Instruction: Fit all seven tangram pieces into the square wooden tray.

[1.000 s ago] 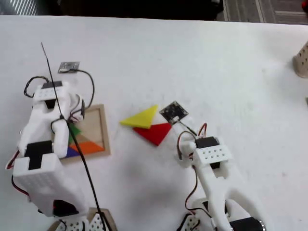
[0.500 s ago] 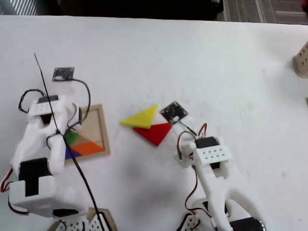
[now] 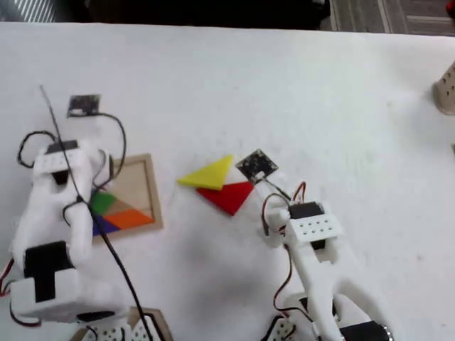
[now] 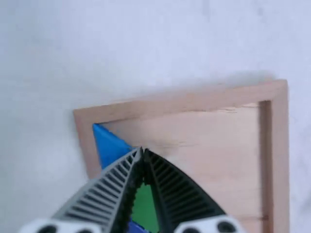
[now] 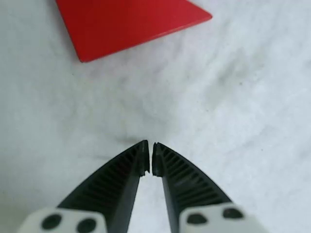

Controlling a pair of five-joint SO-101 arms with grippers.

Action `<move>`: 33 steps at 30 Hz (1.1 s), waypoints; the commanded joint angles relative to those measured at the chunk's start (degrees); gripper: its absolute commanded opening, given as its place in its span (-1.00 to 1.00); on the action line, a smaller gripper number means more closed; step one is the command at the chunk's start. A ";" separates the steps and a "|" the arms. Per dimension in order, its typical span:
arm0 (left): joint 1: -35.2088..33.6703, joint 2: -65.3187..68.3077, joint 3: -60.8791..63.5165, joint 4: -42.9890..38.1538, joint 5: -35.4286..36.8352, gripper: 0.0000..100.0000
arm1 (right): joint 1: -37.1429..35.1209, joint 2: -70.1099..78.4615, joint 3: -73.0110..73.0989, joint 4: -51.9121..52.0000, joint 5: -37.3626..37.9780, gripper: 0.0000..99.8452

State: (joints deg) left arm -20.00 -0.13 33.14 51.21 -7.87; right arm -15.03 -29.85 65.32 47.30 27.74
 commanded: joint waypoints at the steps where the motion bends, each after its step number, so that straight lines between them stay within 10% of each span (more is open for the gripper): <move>1: -2.68 -5.93 1.32 -2.46 4.13 -0.95 | -0.31 -1.89 -0.26 -0.92 -0.62 -0.96; 6: -11.38 -8.66 1.41 -4.13 12.75 -0.94 | -0.22 -1.89 -0.26 -0.92 -0.35 -0.96; 17: -22.29 12.62 -18.29 -0.18 6.95 -0.91 | -0.22 -1.89 -0.26 -0.75 -0.18 -0.96; 25: -20.44 31.08 -37.36 16.53 -0.18 -0.96 | -0.22 -2.24 0.26 -0.66 -0.18 -0.96; 33: -13.49 23.16 -27.96 18.90 -3.60 -0.96 | -0.22 -2.33 0.26 -0.66 -0.09 -0.96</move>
State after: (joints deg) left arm -37.58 28.70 0.53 70.02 -10.86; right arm -15.03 -29.85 65.76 47.30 27.74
